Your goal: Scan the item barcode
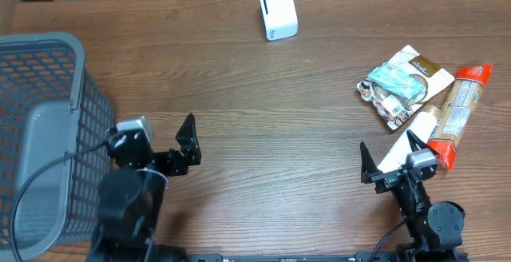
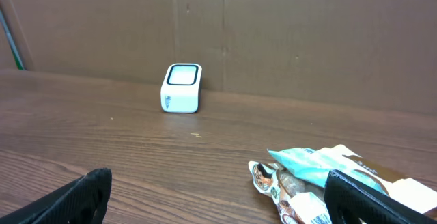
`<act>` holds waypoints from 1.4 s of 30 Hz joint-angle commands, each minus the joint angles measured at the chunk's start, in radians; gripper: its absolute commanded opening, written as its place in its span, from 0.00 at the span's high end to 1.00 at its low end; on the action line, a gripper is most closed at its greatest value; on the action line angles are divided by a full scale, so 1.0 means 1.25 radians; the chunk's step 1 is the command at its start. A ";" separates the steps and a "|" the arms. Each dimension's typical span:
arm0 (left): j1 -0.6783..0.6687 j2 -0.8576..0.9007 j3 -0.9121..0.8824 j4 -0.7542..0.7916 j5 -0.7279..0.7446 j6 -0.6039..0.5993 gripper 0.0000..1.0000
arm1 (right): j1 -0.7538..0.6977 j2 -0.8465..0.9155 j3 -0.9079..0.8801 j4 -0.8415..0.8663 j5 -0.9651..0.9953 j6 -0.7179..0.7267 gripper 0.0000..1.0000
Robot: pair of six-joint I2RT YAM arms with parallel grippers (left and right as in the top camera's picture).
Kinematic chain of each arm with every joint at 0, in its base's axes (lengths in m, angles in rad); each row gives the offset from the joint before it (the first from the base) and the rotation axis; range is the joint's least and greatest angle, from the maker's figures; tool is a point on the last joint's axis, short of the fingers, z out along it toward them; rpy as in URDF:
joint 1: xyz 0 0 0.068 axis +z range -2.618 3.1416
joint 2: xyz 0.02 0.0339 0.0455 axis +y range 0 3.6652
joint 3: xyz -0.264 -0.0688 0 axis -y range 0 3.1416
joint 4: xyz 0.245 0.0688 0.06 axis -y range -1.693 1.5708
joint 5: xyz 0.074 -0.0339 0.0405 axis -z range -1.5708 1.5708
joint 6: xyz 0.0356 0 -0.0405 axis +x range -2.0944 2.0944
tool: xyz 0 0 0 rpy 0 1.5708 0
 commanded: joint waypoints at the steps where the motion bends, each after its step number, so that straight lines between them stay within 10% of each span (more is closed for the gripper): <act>1: 0.035 -0.072 -0.083 0.092 0.094 0.189 0.01 | 0.000 -0.009 -0.009 0.003 0.007 -0.003 0.00; 9: 0.099 -0.198 -0.265 0.294 0.134 0.352 0.00 | 0.000 -0.009 -0.009 0.003 0.007 -0.003 0.00; 42: 0.136 -0.374 -0.516 0.262 0.127 0.504 0.00 | 0.000 -0.009 -0.009 0.003 0.007 -0.003 0.00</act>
